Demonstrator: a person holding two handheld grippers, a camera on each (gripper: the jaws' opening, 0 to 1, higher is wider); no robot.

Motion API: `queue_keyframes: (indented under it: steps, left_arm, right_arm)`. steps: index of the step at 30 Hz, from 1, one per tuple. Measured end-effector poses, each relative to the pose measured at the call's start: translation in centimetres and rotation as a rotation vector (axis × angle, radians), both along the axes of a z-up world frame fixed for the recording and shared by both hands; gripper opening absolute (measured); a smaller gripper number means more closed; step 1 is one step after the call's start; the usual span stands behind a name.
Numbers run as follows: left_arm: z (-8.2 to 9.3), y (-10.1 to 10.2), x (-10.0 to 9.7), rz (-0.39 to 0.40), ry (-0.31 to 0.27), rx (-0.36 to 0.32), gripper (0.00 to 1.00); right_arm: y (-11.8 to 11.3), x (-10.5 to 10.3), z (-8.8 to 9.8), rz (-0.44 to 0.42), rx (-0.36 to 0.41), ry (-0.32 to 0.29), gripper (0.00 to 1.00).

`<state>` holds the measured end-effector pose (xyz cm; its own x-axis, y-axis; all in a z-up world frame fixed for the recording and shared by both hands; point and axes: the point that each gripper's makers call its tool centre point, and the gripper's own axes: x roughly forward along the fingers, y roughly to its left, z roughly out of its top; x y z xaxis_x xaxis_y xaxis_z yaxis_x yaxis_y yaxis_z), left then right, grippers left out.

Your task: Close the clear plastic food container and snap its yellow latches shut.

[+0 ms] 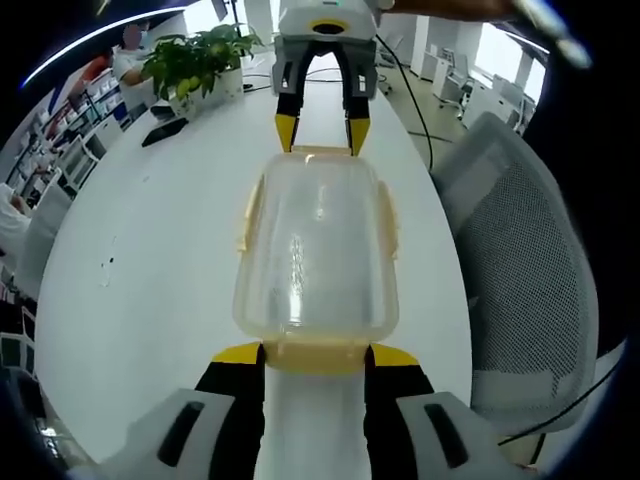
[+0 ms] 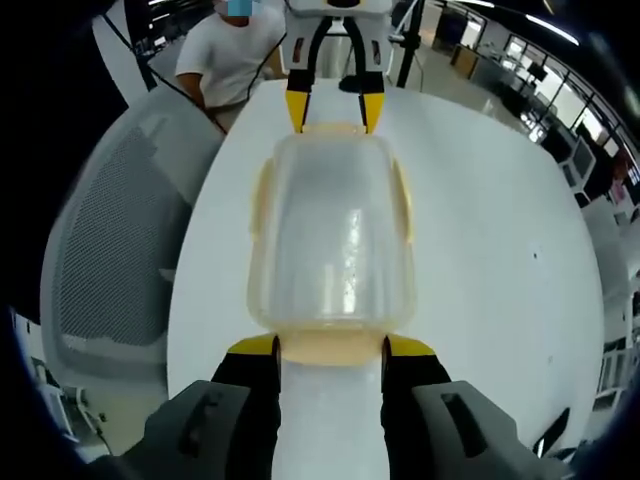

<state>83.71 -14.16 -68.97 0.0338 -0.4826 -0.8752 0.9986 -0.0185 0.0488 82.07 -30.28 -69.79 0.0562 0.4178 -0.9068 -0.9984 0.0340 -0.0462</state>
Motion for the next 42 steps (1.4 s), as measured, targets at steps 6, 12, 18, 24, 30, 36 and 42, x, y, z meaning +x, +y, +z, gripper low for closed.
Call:
queue_keyframes:
  steps: [6, 12, 18, 24, 30, 36, 42]
  left_arm:
    - [-0.4, -1.2, 0.3, -0.011, 0.003, -0.002, 0.32]
    - [-0.7, -2.3, 0.5, -0.018, 0.006, -0.007, 0.32]
    - [-1.1, -3.1, 0.7, -0.02, 0.008, -0.008, 0.32]
    - [-1.6, -4.2, 0.7, -0.023, 0.018, -0.013, 0.32]
    - [-1.9, -4.8, 0.8, -0.029, 0.021, -0.021, 0.32]
    - [-2.4, -5.2, 0.7, -0.03, 0.033, -0.02, 0.32]
    - [-2.7, -5.4, 0.7, -0.029, 0.038, -0.019, 0.33]
  right_arm:
    - [-1.3, 0.1, -0.2, -0.011, -0.005, 0.0, 0.36]
    - [-2.4, 0.3, -0.6, -0.022, -0.008, 0.002, 0.36]
    - [-3.1, 0.3, -0.9, -0.024, -0.017, 0.004, 0.36]
    - [-4.2, 0.4, -1.5, -0.026, -0.035, 0.014, 0.36]
    - [-4.8, 0.4, -2.0, -0.03, -0.041, 0.019, 0.36]
    - [-5.2, 0.4, -2.6, -0.024, -0.052, 0.029, 0.36]
    - [-5.4, 0.4, -2.8, -0.012, -0.056, 0.029, 0.37]
